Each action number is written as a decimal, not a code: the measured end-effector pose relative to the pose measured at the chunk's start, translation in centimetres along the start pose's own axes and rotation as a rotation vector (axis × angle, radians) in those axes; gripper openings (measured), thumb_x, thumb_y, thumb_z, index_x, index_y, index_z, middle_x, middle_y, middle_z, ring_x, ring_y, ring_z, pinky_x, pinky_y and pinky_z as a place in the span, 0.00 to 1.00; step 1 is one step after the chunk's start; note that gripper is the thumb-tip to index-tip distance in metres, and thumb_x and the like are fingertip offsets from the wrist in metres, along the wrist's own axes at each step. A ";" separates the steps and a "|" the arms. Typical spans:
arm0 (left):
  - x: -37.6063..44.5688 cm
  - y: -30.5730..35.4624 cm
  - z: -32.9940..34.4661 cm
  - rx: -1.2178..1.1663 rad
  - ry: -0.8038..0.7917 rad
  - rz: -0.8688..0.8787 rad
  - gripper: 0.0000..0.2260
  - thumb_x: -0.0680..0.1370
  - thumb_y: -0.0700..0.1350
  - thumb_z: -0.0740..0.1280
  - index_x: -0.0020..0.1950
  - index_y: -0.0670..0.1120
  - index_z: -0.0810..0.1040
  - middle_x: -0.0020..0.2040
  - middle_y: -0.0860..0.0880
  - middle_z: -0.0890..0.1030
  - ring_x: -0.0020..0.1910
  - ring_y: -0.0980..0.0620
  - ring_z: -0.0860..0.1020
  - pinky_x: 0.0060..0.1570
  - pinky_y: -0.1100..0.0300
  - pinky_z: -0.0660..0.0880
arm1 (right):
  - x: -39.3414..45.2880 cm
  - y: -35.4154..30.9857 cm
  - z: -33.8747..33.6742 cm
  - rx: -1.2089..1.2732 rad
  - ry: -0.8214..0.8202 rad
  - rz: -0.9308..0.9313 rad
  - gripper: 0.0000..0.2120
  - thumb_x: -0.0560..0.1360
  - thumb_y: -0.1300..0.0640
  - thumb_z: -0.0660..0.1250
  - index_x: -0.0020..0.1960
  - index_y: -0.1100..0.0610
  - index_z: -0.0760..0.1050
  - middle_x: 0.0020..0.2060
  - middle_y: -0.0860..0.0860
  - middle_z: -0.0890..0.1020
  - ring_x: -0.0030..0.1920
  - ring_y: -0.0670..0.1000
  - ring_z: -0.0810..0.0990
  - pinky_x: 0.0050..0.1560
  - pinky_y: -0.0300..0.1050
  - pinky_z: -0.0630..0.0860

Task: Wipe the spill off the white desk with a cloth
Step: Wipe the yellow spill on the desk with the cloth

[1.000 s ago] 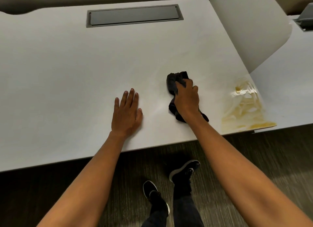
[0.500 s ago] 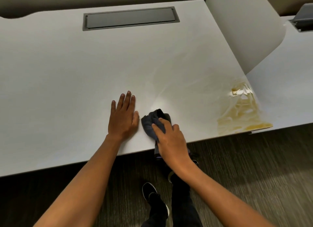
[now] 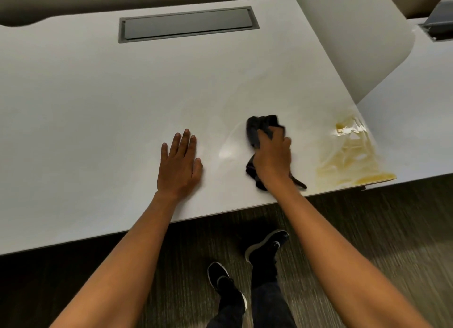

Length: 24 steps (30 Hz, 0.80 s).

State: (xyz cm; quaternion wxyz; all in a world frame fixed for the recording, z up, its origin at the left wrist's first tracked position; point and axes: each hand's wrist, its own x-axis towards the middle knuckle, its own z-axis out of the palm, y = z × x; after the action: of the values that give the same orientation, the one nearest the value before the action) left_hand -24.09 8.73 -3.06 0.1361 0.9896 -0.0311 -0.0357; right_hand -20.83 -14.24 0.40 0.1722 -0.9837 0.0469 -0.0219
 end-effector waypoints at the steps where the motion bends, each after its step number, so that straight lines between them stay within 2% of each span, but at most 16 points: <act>1: 0.0 0.0 0.0 0.002 0.000 0.001 0.30 0.80 0.52 0.47 0.82 0.45 0.52 0.83 0.48 0.48 0.82 0.48 0.45 0.79 0.43 0.43 | -1.5 -0.9 0.2 0.014 -0.023 -0.051 0.25 0.75 0.67 0.60 0.71 0.54 0.68 0.72 0.57 0.63 0.61 0.63 0.68 0.54 0.54 0.74; 5: 0.1 0.0 0.1 0.017 -0.013 -0.005 0.29 0.81 0.51 0.47 0.82 0.45 0.51 0.83 0.47 0.47 0.82 0.47 0.44 0.79 0.43 0.43 | -9.1 -4.6 1.2 0.024 -0.162 -0.248 0.31 0.71 0.64 0.68 0.73 0.54 0.67 0.73 0.58 0.65 0.61 0.63 0.69 0.54 0.54 0.74; 7: 0.0 -0.2 0.2 0.018 -0.016 0.008 0.27 0.83 0.50 0.48 0.82 0.45 0.49 0.83 0.47 0.46 0.82 0.48 0.43 0.79 0.43 0.43 | -12.2 -5.5 1.4 0.021 -0.217 -0.282 0.36 0.66 0.62 0.76 0.72 0.56 0.69 0.71 0.60 0.68 0.59 0.63 0.73 0.51 0.54 0.77; 9: -0.1 -0.5 0.2 -0.017 -0.017 0.017 0.28 0.83 0.49 0.46 0.82 0.44 0.49 0.83 0.47 0.46 0.81 0.49 0.43 0.79 0.45 0.42 | -13.4 -5.4 1.3 0.014 -0.208 -0.270 0.36 0.63 0.59 0.79 0.69 0.56 0.72 0.69 0.60 0.72 0.55 0.62 0.77 0.48 0.53 0.79; 12: -0.2 -0.5 0.1 -0.101 0.000 0.018 0.29 0.81 0.49 0.46 0.82 0.44 0.49 0.83 0.48 0.47 0.81 0.50 0.44 0.79 0.48 0.41 | -13.0 -5.2 1.2 0.002 -0.202 -0.276 0.35 0.63 0.59 0.79 0.69 0.55 0.73 0.69 0.58 0.72 0.54 0.61 0.77 0.47 0.52 0.78; 18: 0.4 -0.2 0.1 -0.191 0.045 -0.063 0.24 0.86 0.45 0.51 0.81 0.42 0.51 0.82 0.46 0.49 0.82 0.49 0.45 0.79 0.50 0.42 | -9.9 -5.9 1.9 0.023 -0.176 -0.257 0.31 0.70 0.60 0.74 0.71 0.52 0.70 0.72 0.56 0.69 0.55 0.60 0.75 0.48 0.50 0.76; 24: 1.5 0.4 0.2 -0.068 0.037 -0.123 0.24 0.85 0.46 0.50 0.81 0.42 0.53 0.83 0.46 0.50 0.82 0.47 0.46 0.78 0.42 0.42 | -6.5 -6.3 2.7 0.031 -0.131 -0.238 0.31 0.71 0.61 0.73 0.72 0.53 0.68 0.72 0.57 0.67 0.57 0.60 0.73 0.50 0.51 0.74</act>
State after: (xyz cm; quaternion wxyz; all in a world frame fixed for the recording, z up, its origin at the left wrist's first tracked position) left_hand -22.66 8.21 -3.22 0.1676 0.9849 0.0336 -0.0268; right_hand -26.64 -6.73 -0.14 0.1863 -0.9788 -0.0820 0.0214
